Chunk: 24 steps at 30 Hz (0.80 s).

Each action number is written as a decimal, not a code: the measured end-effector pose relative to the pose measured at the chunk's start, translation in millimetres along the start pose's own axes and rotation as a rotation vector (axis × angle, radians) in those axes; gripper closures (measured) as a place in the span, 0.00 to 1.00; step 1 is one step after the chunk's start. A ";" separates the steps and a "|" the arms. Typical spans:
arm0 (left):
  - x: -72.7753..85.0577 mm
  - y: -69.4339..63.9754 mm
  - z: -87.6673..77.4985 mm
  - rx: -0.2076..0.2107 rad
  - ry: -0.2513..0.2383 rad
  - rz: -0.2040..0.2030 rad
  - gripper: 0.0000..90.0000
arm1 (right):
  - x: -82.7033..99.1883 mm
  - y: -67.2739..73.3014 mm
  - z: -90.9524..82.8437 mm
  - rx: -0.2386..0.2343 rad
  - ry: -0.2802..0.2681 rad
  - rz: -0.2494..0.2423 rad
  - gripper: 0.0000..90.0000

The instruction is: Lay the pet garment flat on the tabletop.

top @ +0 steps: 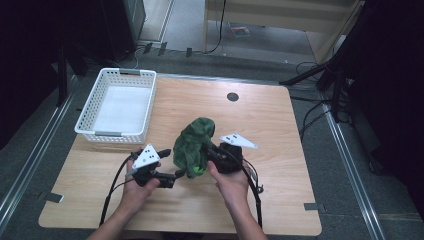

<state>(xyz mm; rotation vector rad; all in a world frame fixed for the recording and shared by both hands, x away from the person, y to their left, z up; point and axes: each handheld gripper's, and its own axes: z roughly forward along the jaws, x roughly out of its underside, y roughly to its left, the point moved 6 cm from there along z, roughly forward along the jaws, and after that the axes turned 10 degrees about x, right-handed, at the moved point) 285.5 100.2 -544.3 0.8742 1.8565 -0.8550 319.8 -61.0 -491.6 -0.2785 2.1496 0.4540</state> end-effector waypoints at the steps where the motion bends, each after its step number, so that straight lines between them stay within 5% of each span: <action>1: 3.3 -5.0 3.4 0.027 0.020 0.012 0.15 | 5.9 -2.2 -2.9 0.000 0.003 0.011 0.89; 3: 9.0 -10.5 8.6 0.054 0.063 0.017 0.20 | 17.5 -7.9 -4.8 0.007 0.031 0.024 0.85; 5: 13.4 -8.1 11.4 0.016 0.103 -0.001 0.57 | 26.4 -15.9 -5.2 0.026 0.053 0.004 0.76; 8: 15.1 -1.8 9.5 0.016 0.099 -0.044 0.91 | 32.6 -25.8 -8.1 0.020 0.062 -0.007 0.65; 9: 14.7 2.1 5.8 0.018 0.094 -0.049 0.96 | 32.6 -29.5 -10.1 0.043 0.048 -0.023 0.65; 15: 10.2 8.1 -3.1 0.024 0.068 -0.057 0.98 | 27.2 -43.2 -19.0 0.098 0.005 -0.062 0.59; 21: 6.8 10.5 -7.7 0.037 0.040 -0.076 0.99 | 31.8 -28.1 -19.8 -0.008 0.033 -0.179 0.45; 24: 6.4 11.2 -8.0 0.046 0.038 -0.084 0.99 | 41.3 -20.1 -10.4 0.001 0.087 -0.232 0.46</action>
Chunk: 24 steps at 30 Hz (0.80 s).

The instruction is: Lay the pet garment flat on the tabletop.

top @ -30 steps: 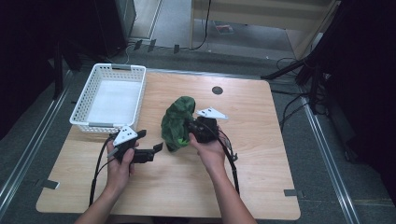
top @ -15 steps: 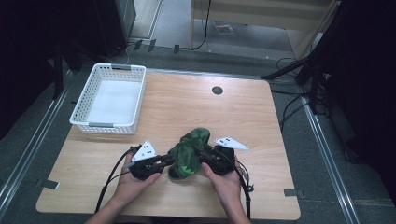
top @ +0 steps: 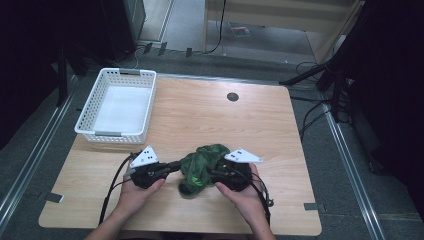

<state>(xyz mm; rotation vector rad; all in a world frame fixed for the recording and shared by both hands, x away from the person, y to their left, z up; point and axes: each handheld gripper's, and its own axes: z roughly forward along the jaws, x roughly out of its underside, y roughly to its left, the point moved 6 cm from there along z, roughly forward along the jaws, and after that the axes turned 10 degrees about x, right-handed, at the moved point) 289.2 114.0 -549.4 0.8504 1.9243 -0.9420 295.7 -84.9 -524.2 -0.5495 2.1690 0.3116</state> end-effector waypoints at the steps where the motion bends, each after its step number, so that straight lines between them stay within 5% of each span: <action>1: -1.1 0.2 0.2 0.012 0.001 -0.005 0.99 | 4.8 3.1 8.2 0.028 0.031 -0.043 0.72; 2: -1.1 0.2 0.2 0.012 0.001 -0.005 0.99 | 4.8 3.1 8.2 0.028 0.031 -0.043 0.72; 3: -7.1 -1.2 1.6 0.027 0.008 0.005 0.99 | 3.5 4.0 12.0 -0.014 0.054 -0.066 0.97; 6: -29.5 0.4 3.8 0.000 0.006 0.050 0.99 | -15.6 0.5 13.1 -0.083 0.026 -0.075 1.00; 7: -38.8 6.9 5.5 -0.043 0.000 0.036 0.99 | -28.0 -5.5 15.1 -0.078 -0.009 -0.051 1.00; 9: -54.6 31.4 11.7 -0.211 -0.001 -0.049 0.95 | -56.0 -28.5 24.0 -0.049 -0.081 0.115 0.94; 10: -59.6 46.2 14.1 -0.311 -0.004 -0.111 0.83 | -67.2 -44.6 31.7 0.003 -0.102 0.216 0.80; 11: -62.3 59.2 15.4 -0.392 -0.004 -0.151 0.65 | -74.8 -61.3 40.1 0.088 -0.107 0.260 0.68; 12: -63.4 67.5 15.1 -0.429 -0.011 -0.164 0.53 | -79.4 -74.6 45.6 0.159 -0.099 0.284 0.64; 13: -63.6 71.7 13.8 -0.448 -0.027 -0.167 0.50 | -82.5 -83.3 47.2 0.176 -0.103 0.304 0.60; 15: -62.1 72.6 12.3 -0.450 -0.029 -0.168 0.44 | -84.5 -86.8 45.0 0.167 -0.111 0.312 0.58; 16: -54.4 67.7 13.0 -0.410 -0.030 -0.137 0.44 | -81.9 -84.0 37.0 0.139 -0.125 0.236 0.57; 18: -48.7 65.2 16.1 -0.389 -0.008 -0.123 0.45 | -76.4 -80.7 35.8 0.121 -0.112 0.194 0.57; 19: -36.7 62.3 27.5 -0.361 0.050 -0.108 0.46 | -58.6 -74.7 41.1 0.094 -0.051 0.113 0.56; 20: -36.7 62.3 27.5 -0.361 0.050 -0.108 0.46 | -47.4 -72.4 46.5 0.094 -0.007 0.078 0.56; 21: -31.4 60.9 34.3 -0.337 0.082 -0.110 0.46 | -47.4 -72.4 46.5 0.094 -0.007 0.078 0.56; 22: -24.9 57.0 46.4 -0.304 0.115 -0.109 0.47 | -23.7 -66.6 57.6 0.092 0.078 0.030 0.56; 24: -22.1 53.6 52.9 -0.296 0.137 -0.095 0.47 | -15.1 -64.1 61.0 0.087 0.107 0.021 0.56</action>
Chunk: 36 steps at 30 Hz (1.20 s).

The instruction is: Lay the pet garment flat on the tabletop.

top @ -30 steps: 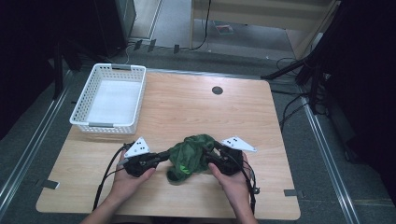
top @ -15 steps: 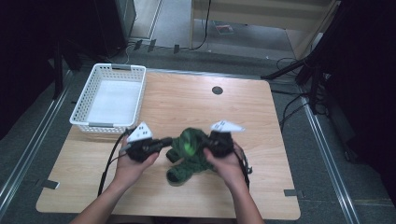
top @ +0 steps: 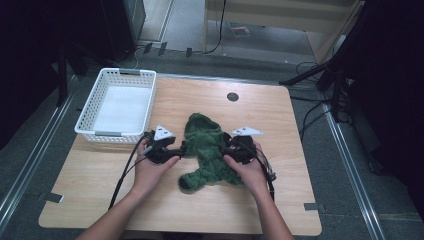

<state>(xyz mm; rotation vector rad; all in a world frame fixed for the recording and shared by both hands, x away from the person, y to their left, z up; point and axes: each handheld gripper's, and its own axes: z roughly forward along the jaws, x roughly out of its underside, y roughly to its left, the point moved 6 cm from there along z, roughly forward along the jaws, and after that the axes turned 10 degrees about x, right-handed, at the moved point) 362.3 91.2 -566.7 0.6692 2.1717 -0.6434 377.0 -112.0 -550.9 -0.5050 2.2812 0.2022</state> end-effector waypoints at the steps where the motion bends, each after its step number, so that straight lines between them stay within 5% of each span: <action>1: 1.2 -3.4 3.9 -0.005 0.014 0.016 0.49 | 11.8 4.1 5.3 0.003 0.024 -0.011 0.57; 2: 3.9 -7.6 8.4 -0.005 0.050 0.033 0.71 | 24.5 8.4 6.3 -0.010 0.032 0.030 0.57; 7: 10.5 -7.1 14.4 0.053 0.109 0.012 0.91 | 44.7 14.3 -2.5 0.011 0.040 0.047 0.61; 13: 17.1 -12.8 6.0 0.107 0.144 0.046 0.94 | 61.0 31.9 -20.1 -0.016 0.055 0.012 0.61; 17: 18.0 -12.8 -0.2 0.119 0.109 0.034 0.89 | 56.2 37.2 -31.8 -0.043 0.028 -0.004 0.57; 18: 14.8 -10.4 -3.4 0.109 0.087 0.023 0.88 | 37.0 30.3 -45.1 -0.025 -0.062 0.035 0.56; 21: 4.0 -4.2 -9.0 0.061 0.018 -0.028 0.72 | 8.4 17.9 -55.3 0.002 -0.140 0.080 0.55; 23: -2.6 -0.2 -9.0 0.036 -0.013 -0.059 0.65 | -8.3 11.7 -52.0 0.014 -0.146 0.091 0.55; 26: -3.6 2.6 -0.6 0.030 0.012 -0.067 0.66 | -18.8 8.4 -28.9 0.019 -0.088 0.091 0.58; 29: 5.0 0.9 7.2 0.048 0.072 -0.030 0.94 | -7.0 10.7 0.8 0.032 0.007 0.043 0.72; 36: 16.0 -1.3 4.3 0.082 0.112 -0.007 0.98 | 29.9 10.2 8.3 0.055 0.046 0.001 0.86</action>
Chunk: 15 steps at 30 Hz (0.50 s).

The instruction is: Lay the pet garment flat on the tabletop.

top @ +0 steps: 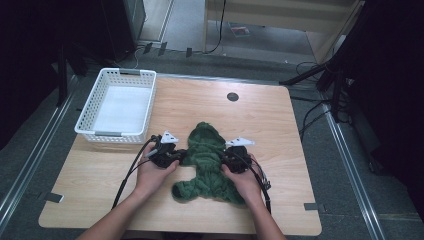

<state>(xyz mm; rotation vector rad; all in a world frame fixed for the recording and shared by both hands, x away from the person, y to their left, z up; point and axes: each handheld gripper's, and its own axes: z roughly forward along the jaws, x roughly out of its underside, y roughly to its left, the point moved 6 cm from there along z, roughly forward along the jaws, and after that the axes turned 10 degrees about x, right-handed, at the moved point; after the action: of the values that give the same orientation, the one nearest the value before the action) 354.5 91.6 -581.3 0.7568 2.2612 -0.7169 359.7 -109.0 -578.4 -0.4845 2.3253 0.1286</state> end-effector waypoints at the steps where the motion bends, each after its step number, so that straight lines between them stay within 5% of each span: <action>1: 2.9 -2.3 -1.5 0.014 0.011 0.010 0.98 | 4.8 -0.1 -4.4 -0.003 -0.001 0.002 0.86; 4: 11.1 -8.0 -9.3 0.092 0.041 0.018 0.97 | 13.2 1.4 -17.1 -0.025 0.013 -0.001 0.80; 6: 9.2 -8.3 -14.2 0.102 0.008 0.012 0.93 | 12.5 -0.9 -24.8 -0.035 -0.007 -0.003 0.75; 9: 1.1 -6.1 -19.2 0.099 -0.046 -0.022 0.75 | 3.0 -8.0 -34.6 -0.065 -0.053 0.045 0.72; 10: -13.2 -2.3 -21.3 0.070 -0.096 -0.053 0.68 | -10.9 -15.3 -40.3 -0.056 -0.096 0.066 0.70; 15: -38.5 6.5 -8.0 0.016 -0.111 -0.092 0.55 | -41.1 -22.1 -32.6 -0.044 -0.139 0.069 0.64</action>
<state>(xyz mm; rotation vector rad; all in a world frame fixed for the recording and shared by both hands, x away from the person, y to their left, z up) 379.9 88.9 -550.7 0.6091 2.2031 -0.8014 373.5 -124.4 -525.4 -0.4045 2.2068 0.2398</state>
